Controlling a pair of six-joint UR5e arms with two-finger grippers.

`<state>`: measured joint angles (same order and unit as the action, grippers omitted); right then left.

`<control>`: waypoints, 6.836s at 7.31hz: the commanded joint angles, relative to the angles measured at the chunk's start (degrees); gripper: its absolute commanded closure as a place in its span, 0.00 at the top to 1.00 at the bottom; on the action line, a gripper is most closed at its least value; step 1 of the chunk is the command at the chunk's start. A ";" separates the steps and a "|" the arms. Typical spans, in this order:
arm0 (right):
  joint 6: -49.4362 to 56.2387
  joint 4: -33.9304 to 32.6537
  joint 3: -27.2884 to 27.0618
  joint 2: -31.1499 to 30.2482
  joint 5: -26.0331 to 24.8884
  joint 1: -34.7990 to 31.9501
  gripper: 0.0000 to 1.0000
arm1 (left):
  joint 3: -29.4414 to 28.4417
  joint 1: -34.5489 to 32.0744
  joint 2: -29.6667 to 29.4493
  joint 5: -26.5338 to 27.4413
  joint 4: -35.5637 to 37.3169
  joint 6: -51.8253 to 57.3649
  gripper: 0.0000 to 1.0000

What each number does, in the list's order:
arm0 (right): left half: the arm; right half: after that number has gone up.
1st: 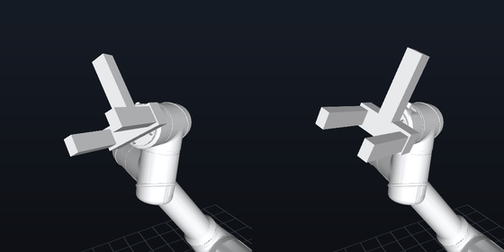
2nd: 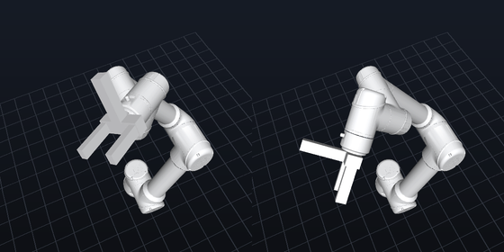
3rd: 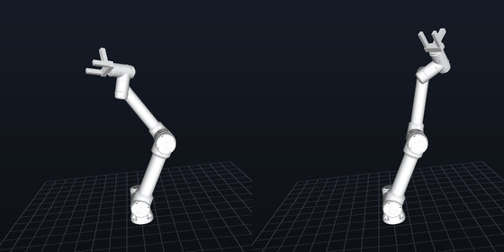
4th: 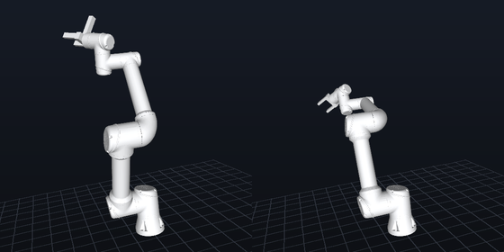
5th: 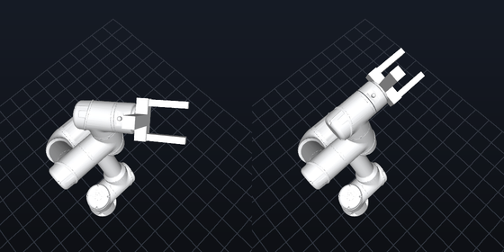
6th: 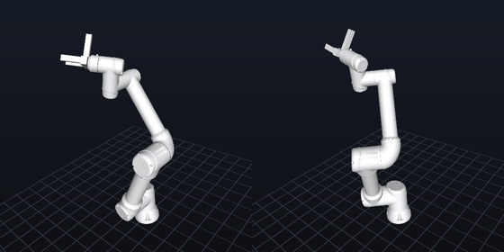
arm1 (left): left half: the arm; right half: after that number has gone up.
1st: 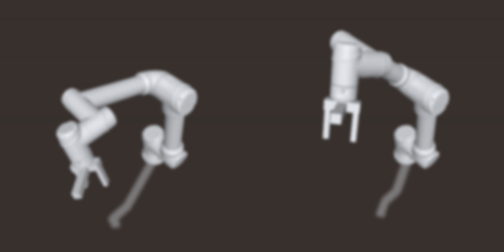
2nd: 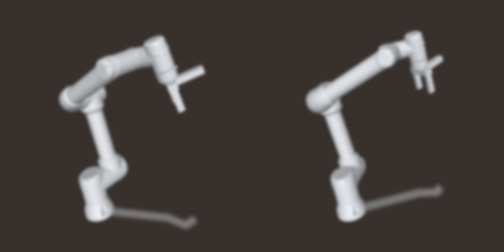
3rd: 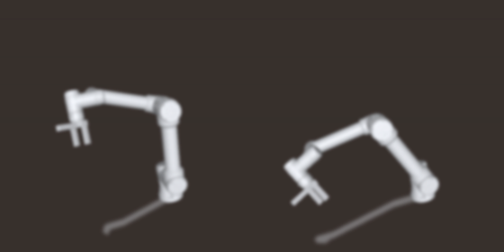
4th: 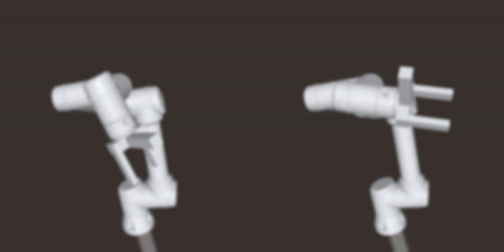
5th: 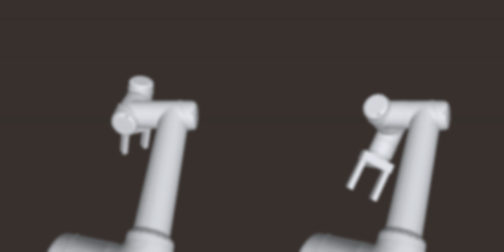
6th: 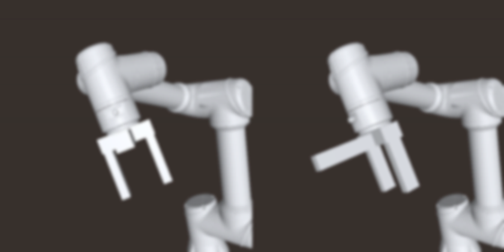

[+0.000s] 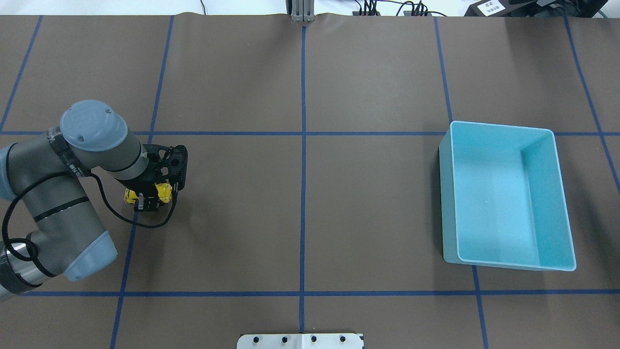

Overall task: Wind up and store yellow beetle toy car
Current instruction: 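Press the car down against the table with the left gripper, then drag the car backward along the table with the left gripper, away from the bin, then release the car from the left gripper so it rolls toward the bin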

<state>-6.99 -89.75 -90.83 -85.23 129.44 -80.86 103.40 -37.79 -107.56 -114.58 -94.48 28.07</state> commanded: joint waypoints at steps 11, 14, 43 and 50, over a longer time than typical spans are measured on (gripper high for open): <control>-0.04 0.02 0.39 1.47 -2.16 2.64 1.00 | 2.25 -0.97 0.15 -1.52 -1.49 -6.28 0.00; -0.13 0.10 0.21 1.48 -2.17 2.64 1.00 | -3.72 -1.41 1.73 -2.22 -16.40 -5.92 0.00; -0.40 0.19 2.06 1.74 -2.43 4.84 1.00 | -6.19 -7.39 16.68 -12.25 -32.08 6.21 0.00; -0.40 0.10 2.15 1.74 -2.43 5.72 1.00 | -12.96 -9.75 16.33 -16.72 -40.08 5.59 1.00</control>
<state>-7.38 -89.61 -88.70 -83.49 127.00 -75.26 90.71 -46.64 -91.19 -130.18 -134.34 33.74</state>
